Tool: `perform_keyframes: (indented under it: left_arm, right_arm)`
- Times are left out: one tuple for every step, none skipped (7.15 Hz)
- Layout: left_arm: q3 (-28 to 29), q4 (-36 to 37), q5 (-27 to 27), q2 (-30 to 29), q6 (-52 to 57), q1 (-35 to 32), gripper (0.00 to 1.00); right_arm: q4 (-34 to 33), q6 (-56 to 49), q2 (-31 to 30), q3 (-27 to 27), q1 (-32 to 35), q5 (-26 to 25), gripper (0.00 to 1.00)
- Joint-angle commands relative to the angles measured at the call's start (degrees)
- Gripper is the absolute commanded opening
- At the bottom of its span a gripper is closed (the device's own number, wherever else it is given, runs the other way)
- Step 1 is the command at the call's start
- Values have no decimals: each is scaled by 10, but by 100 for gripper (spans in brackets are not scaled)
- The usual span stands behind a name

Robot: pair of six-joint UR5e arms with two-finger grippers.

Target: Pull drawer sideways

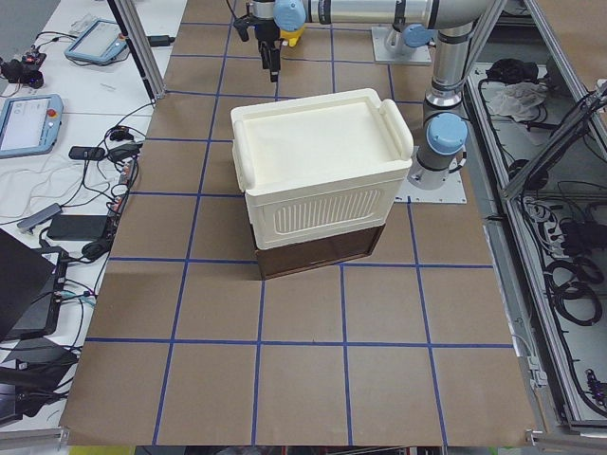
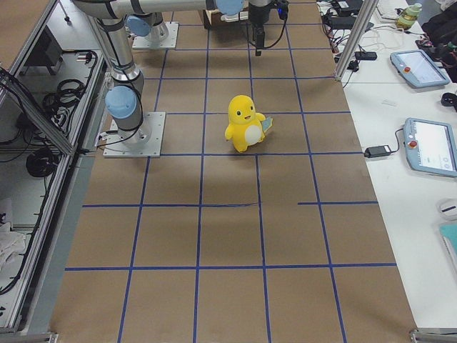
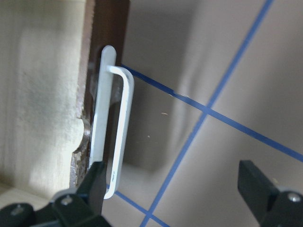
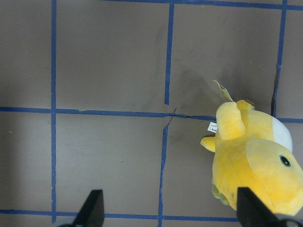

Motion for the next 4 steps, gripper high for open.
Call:
perform_keyframes:
  left_arm:
    - [1,0,-13,51,174,18,100]
    - [-2,-14,-15,68,193,36,100]
    - [-2,-49,-36,81,197,65,100]
    - [-2,-53,-89,94,207,101,100]
  right_arm:
    - [0,-1,0,0,0,0,100]
    - [0,0,0,0,0,0,100]
    - [0,0,0,0,0,-1,100]
    - [0,0,0,0,0,0,100]
